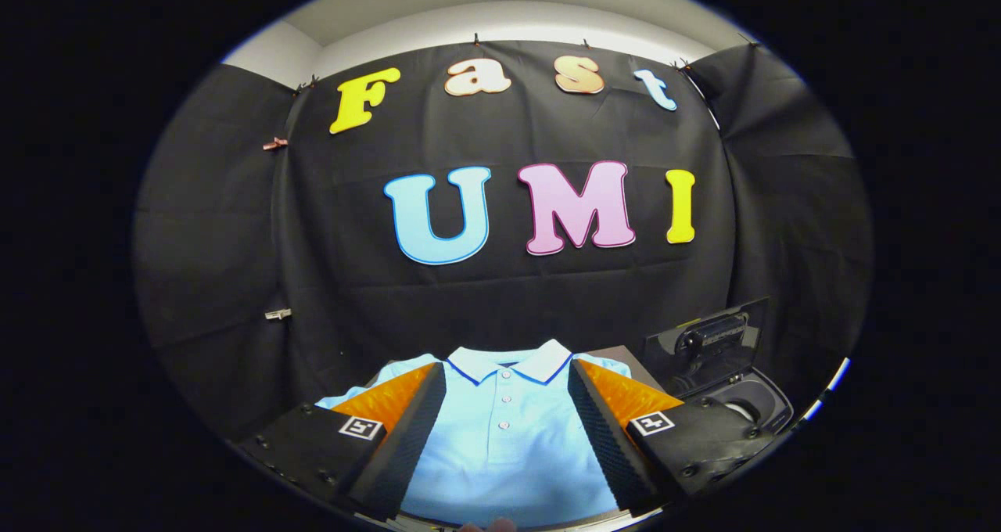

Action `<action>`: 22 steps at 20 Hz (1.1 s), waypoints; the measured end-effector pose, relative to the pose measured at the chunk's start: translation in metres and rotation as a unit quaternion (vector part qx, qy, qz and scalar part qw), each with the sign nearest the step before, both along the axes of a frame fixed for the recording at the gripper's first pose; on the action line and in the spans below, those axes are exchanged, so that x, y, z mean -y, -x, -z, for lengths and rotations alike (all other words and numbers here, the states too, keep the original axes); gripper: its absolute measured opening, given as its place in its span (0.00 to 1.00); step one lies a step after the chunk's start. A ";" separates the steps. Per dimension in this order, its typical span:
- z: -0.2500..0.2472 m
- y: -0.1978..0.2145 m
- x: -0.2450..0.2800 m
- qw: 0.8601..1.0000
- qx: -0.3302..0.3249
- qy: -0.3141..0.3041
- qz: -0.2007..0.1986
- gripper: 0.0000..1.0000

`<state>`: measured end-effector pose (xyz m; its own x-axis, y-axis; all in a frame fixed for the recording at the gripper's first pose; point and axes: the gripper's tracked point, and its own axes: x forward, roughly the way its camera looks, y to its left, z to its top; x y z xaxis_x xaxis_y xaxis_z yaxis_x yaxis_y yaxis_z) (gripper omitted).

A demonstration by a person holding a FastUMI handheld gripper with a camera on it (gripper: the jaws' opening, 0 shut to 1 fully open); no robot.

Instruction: Put the clothes into the washing machine and then close the washing machine lid.

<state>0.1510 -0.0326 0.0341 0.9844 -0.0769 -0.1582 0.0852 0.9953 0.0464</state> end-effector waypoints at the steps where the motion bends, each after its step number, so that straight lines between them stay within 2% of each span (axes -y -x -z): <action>1: 0.006 -0.008 0.000 1.000 -0.019 0.003 0.001 0.99; 5: 0.037 -0.036 -0.004 0.995 -0.099 0.031 -0.007 0.99; 9: 0.073 -0.048 -0.003 0.979 -0.193 0.058 -0.010 0.99; 12: 0.085 -0.053 -0.003 0.970 -0.233 0.067 -0.016 0.99; 19: 0.107 -0.053 0.000 0.951 -0.305 0.053 -0.016 0.99; 22: 0.114 -0.051 0.000 0.939 -0.343 0.022 -0.017 0.99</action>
<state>0.2023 -0.0328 -0.0801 0.6547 -0.0690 -0.7528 0.0492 0.9976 -0.0486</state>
